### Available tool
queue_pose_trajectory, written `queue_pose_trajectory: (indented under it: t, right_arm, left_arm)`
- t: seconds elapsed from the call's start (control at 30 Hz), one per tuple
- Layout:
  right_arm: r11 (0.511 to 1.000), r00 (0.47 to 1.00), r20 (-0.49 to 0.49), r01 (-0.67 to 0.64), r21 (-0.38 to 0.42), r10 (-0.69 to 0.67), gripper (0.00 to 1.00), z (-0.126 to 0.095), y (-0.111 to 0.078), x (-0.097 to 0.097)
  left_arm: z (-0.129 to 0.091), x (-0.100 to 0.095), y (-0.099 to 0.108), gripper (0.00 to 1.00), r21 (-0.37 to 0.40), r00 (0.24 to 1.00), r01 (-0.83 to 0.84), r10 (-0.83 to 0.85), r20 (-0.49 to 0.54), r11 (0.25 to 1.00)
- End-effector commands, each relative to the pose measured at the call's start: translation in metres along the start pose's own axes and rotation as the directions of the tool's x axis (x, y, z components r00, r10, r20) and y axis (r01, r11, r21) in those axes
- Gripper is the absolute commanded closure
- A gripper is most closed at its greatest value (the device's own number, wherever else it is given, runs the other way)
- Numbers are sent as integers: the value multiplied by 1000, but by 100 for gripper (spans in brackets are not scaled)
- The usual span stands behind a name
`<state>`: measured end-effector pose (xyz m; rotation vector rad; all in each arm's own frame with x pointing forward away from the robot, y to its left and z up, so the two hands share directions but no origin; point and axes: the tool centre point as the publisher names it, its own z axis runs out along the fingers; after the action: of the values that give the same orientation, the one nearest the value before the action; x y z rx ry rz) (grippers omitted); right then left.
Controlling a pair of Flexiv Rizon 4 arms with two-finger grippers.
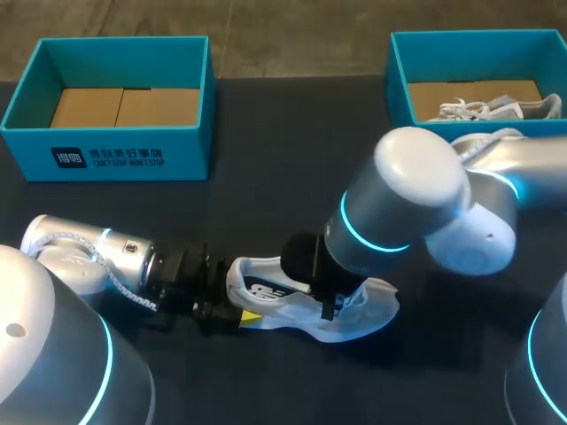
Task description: Take the shoe out of the shoebox, open the shoe tongue, remove and reinsert the insole, then place the shoe into the shoebox
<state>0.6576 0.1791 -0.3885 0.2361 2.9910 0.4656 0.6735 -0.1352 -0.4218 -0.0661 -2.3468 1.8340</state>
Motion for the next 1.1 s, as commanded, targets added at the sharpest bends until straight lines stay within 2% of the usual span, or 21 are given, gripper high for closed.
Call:
queue_pose_trajectory:
  t: [0.03,0.33,0.8,0.9,1.07,1.1]
  right_arm:
    - [995,1000,18,9,-99,-7,100,-12,-10,4]
    - [979,999,35,40,-199,-34,100,-16,-10,1]
    - [955,994,47,106,-276,-97,100,-25,0,-3]
    - [956,994,43,112,-273,-104,100,-25,4,-5]
    - [971,993,25,118,-209,-115,100,-24,14,-6]
    - [971,993,23,121,-204,-118,91,-24,16,-5]
  left_arm:
    - [0,-2,2,100,-4,1000,2,-2,1,1000]
    - [0,-2,2,100,-4,1000,2,-2,1,1000]
    - [0,-2,2,100,-4,1000,2,-2,1,1000]
    - [0,-2,2,100,-4,1000,2,-2,1,1000]
    - [0,-2,2,100,-4,1000,2,-2,1,1000]
    - [0,-2,2,100,-4,1000,2,-2,1,1000]
